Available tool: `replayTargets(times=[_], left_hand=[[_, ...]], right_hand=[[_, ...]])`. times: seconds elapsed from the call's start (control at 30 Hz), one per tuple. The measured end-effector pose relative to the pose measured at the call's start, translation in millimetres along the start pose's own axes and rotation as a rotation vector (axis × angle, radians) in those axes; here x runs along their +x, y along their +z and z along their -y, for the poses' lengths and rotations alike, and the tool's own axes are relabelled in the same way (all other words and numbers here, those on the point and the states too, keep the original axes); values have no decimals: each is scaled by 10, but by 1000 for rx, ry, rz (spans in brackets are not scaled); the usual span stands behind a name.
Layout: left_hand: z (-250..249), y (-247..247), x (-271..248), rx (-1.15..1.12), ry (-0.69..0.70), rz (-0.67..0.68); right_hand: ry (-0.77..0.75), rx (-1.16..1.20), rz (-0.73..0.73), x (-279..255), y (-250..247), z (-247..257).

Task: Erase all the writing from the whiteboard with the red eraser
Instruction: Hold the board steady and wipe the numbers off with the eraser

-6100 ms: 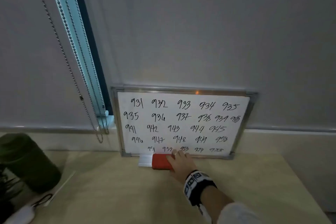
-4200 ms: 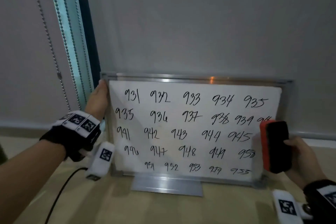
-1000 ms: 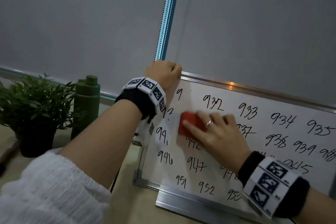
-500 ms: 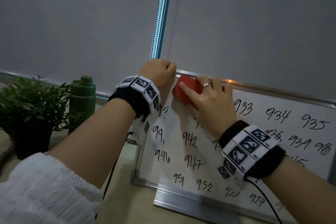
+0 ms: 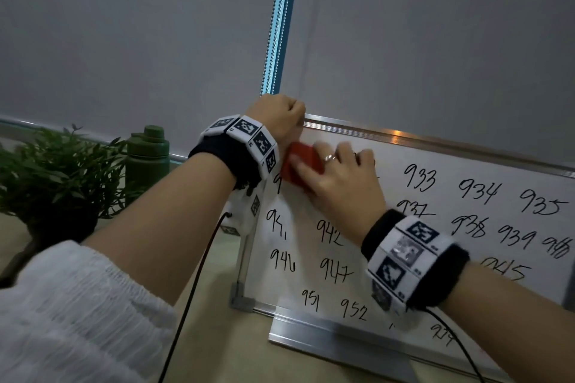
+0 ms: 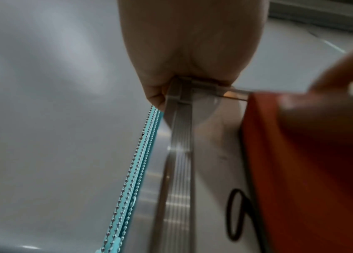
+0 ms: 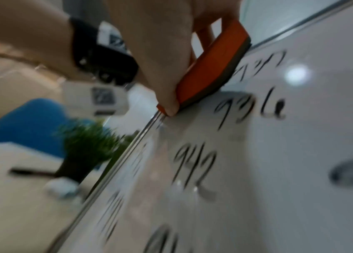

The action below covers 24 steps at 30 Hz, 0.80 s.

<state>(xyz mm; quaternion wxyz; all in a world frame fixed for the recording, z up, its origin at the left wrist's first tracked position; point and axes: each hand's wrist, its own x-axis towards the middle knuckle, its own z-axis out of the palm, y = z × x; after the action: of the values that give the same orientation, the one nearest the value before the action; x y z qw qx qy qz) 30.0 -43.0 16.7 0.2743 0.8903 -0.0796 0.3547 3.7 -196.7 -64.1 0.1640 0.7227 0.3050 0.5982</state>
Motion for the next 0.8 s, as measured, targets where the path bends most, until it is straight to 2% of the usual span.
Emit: replayTargets(times=[0.07,0.13,0.2,0.33,0.4,0.5,0.53,0.6,0.7,0.73,0.8], left_hand=[[-6,-11,-7,3,7,9],[-7,-21,-15,2,11,15],[0,-20,-20,-5,10,5],[-14,-4,-22,-3,2,5],[-16,-9,-22,5,-1,0],[-21,-23,-31,8,11,7],[-22,-27,-35,9,13,11],[-23,-31,-40,15,3,6],[-36,-24,-33,7,-13,8],[-43,-21,-37,2,-18,8],[-48,-25,-43,-1,-20,3]], right_hand=[[-200,63,56,-208,34,190],[-293,83,126,-243,21,189],[-226,84,99,-86,3,66],[66,20,4,190,-28,-18],[44,26,-10,75,20,119],[-209,54,81,-191,73,267],[-243,47,98,-192,69,238],[-165,7,61,-52,55,92],[115,-53,-7,199,11,-112],[146,-44,-15,194,6,-94],[45,20,-2,7,21,76]])
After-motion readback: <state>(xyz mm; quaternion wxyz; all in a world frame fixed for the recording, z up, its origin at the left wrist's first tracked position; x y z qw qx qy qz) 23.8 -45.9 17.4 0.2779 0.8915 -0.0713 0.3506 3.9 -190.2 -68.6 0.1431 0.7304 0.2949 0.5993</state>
